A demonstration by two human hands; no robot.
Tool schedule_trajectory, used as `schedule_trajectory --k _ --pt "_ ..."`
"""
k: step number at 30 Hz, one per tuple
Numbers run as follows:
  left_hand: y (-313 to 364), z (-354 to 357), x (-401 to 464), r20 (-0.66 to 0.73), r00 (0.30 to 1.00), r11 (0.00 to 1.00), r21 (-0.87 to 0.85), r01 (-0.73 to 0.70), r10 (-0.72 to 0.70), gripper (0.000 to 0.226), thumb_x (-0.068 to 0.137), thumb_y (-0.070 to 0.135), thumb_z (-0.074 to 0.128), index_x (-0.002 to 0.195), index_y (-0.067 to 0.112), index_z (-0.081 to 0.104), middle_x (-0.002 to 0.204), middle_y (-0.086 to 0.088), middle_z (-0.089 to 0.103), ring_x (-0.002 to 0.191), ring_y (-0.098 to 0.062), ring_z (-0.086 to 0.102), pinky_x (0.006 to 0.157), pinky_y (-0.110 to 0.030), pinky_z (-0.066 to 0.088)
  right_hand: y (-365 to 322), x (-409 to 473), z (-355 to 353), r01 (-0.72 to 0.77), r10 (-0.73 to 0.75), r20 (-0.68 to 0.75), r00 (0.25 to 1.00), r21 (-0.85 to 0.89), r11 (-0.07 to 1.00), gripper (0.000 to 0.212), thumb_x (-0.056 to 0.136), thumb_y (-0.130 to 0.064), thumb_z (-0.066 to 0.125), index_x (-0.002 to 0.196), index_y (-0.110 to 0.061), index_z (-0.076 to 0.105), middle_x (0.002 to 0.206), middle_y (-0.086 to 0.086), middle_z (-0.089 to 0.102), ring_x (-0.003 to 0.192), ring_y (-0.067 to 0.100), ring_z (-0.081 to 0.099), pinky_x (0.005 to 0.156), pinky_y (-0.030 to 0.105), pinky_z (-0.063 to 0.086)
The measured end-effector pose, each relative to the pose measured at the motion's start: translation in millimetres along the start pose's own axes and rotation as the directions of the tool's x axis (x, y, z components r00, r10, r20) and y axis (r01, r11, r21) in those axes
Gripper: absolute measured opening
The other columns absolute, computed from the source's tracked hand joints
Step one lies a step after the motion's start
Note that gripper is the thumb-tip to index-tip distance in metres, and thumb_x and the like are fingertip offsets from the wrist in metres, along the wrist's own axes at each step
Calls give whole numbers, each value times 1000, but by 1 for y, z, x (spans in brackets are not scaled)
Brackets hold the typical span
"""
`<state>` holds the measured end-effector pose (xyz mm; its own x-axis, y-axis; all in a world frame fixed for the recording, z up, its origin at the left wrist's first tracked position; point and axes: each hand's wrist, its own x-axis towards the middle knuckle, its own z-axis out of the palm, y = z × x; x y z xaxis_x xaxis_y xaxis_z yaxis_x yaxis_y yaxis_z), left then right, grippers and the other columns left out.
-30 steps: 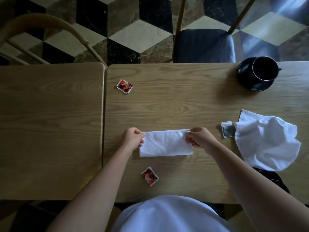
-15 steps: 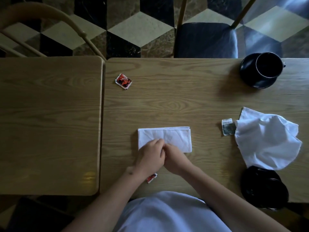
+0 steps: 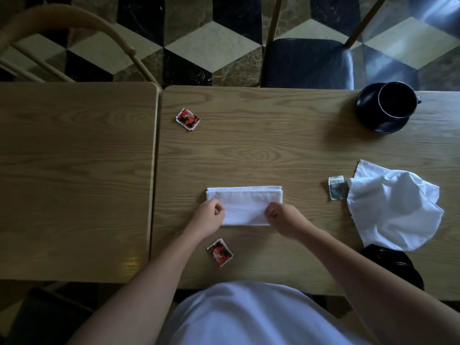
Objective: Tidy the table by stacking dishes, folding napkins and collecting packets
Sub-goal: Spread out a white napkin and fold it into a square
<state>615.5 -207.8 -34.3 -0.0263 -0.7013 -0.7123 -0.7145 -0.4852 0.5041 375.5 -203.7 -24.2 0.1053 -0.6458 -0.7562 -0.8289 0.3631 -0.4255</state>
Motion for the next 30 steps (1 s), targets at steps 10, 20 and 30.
schedule_trajectory --k 10,20,30 --pt "22 5 -43 -85 947 948 105 -301 310 14 89 16 61 78 12 69 75 -7 64 68 -21 57 64 -29 40 -63 -13 -31 181 -208 83 975 259 949 23 92 -11 55 102 -17 74 93 -5 74 84 8 68 74 23 52" --pt "63 0 -36 237 942 704 626 -336 239 48 91 29 49 140 27 44 127 -3 63 104 -28 65 68 -30 42 -99 -19 -37 131 -160 185 970 158 979 40 96 -38 59 84 0 66 81 7 58 75 17 49 66 31 36" --pt "80 49 -47 265 961 959 -242 147 -80 11 91 19 62 99 11 60 88 -16 67 72 -27 61 64 -29 44 -53 9 -27 83 -83 -1 997 -115 990 23 83 -36 73 85 -13 67 97 9 72 90 20 63 70 29 46"
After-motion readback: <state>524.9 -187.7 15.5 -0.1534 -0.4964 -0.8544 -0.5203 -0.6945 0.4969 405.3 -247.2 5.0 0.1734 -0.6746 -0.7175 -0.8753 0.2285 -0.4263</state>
